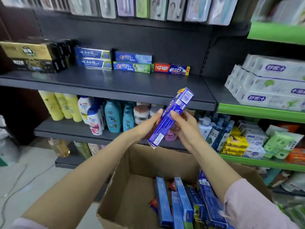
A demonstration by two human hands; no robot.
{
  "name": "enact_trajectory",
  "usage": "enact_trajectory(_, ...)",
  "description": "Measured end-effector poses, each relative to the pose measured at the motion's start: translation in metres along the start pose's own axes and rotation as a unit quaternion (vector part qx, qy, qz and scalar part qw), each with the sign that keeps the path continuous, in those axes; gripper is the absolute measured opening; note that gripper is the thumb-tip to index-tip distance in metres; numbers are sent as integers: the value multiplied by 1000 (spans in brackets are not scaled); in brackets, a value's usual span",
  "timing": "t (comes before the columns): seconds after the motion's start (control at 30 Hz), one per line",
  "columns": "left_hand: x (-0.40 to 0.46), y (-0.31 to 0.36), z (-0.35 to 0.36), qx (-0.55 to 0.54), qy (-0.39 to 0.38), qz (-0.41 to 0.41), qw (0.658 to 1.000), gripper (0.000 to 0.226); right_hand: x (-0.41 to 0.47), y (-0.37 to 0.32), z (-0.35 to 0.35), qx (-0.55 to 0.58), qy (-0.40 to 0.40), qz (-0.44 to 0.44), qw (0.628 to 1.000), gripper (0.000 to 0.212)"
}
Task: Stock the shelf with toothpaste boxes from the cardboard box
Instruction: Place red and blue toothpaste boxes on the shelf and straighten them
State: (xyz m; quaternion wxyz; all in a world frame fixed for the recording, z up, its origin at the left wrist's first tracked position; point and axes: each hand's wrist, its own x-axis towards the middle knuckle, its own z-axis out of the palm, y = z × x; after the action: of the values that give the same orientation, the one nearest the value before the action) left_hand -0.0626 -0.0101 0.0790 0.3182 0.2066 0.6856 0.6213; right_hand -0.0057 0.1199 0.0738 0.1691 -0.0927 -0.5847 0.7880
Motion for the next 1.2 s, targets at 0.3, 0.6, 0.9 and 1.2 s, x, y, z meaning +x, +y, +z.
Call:
enact_trajectory(0.3,36,49,-102,429,235,153,859,55,74,-23,54,-297,84,-79,948,98)
enact_trajectory(0.6,87,104,-143,508,151,217,820,68,132,-42,62,-756,117,-275,582,93)
enact_trajectory(0.9,162,108,-123,220,233,185,929,98,194,-63,40,-777,120,-212,580,70)
enact_trajectory(1.2,270,135,-110,195,315,162,915,64,309,-93,3,-794,79,-229,557,67)
